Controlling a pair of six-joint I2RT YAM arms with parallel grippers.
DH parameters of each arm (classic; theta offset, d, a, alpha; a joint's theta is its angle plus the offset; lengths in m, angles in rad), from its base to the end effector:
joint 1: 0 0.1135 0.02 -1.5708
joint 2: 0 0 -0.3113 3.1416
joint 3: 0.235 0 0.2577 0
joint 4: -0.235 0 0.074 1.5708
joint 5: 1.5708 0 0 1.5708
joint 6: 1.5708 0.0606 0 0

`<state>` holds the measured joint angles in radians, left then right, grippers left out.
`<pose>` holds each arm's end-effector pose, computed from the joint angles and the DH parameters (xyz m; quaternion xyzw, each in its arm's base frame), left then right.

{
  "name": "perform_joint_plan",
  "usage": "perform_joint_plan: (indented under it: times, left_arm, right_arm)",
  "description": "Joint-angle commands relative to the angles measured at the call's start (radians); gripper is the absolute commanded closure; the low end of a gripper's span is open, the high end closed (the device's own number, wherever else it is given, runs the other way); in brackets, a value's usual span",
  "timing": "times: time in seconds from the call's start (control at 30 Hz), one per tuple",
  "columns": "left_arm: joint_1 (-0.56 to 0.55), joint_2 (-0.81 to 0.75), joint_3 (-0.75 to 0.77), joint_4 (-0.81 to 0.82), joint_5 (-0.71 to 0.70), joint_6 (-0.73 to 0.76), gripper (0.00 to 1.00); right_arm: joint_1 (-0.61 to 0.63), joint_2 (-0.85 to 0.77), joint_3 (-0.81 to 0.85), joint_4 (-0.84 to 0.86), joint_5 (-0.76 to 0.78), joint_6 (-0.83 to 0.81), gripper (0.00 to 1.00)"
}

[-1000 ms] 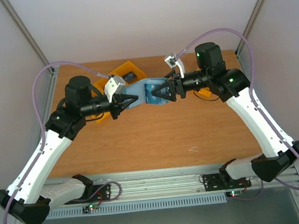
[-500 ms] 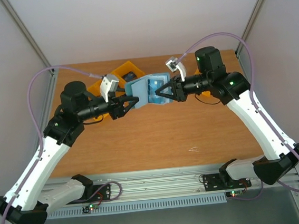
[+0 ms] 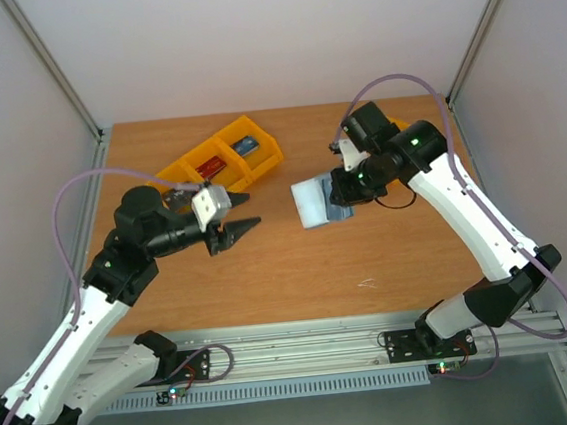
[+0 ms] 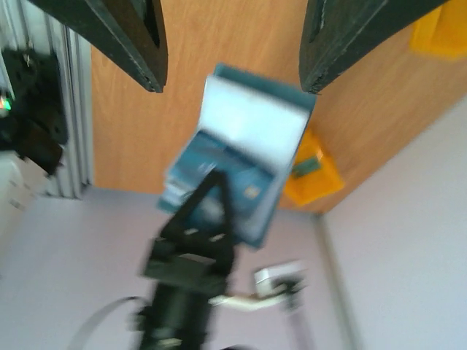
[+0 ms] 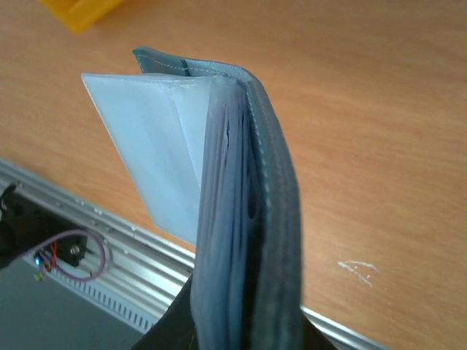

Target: Take the credit cards out of the card holder

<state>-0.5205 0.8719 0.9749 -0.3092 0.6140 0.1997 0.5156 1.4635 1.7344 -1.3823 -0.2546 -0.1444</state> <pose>0.1421 -0.1217 0.4120 0.4390 0.6252 -0.3275 0.5559 0.2282 0.1468 0.4290 -0.3403 0.9044 0.1632 0.1992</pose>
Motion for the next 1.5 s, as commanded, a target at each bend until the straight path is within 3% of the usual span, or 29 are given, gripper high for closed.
perform_joint_plan:
  times: [0.0, 0.23, 0.37, 0.5, 0.8, 0.97, 1.23, 1.47]
  left_arm:
    - [-0.090, -0.020, -0.073, 0.193, 0.199, 0.379, 0.51]
    - [-0.205, 0.060, -0.182, 0.467, 0.139, 0.917, 0.72]
    - [-0.220, 0.077, -0.215, 0.476, 0.113, 1.142, 0.73]
    - [-0.239, 0.082, -0.232, 0.446, 0.039, 1.258, 0.73]
    - [-0.241, 0.059, -0.256, 0.369, -0.190, 1.317, 0.68]
    - [-0.242, 0.016, -0.280, 0.347, -0.238, 1.342, 0.55]
    - [-0.241, 0.033, -0.314, 0.502, -0.248, 1.399, 0.56]
    - [-0.242, 0.078, -0.308, 0.652, -0.224, 1.424, 0.67]
  right_arm:
    - [0.099, 0.025, 0.047, -0.055, 0.032, 0.026, 0.99]
    - [0.144, 0.045, 0.036, 0.027, -0.213, 0.006, 0.99]
    - [0.143, 0.037, 0.020, 0.079, -0.374, 0.009, 0.99]
    - [0.144, 0.026, -0.001, 0.129, -0.463, 0.016, 0.99]
    - [0.144, -0.006, -0.023, 0.165, -0.545, 0.009, 0.99]
    - [0.145, -0.009, -0.001, 0.116, -0.536, -0.023, 0.99]
    - [0.146, -0.021, 0.000, 0.135, -0.591, -0.023, 0.99]
    - [0.145, -0.027, -0.017, 0.178, -0.650, -0.016, 0.99]
